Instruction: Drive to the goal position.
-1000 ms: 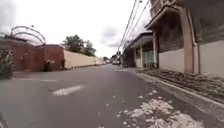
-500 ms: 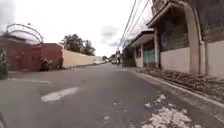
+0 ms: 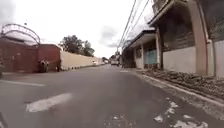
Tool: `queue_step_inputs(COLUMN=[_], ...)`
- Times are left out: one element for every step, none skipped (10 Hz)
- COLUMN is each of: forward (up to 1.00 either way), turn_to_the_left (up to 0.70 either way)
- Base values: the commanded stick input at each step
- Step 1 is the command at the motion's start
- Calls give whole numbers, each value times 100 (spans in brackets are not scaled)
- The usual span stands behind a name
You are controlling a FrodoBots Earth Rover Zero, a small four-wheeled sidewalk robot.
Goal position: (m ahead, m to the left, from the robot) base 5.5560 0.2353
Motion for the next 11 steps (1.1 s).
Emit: queue_step_inputs(forward=[70,70,70,70,70,70,70,70,70,70,70], turn_to_the_left=[0,0,0,0,0,0,0,0,0,0,0])
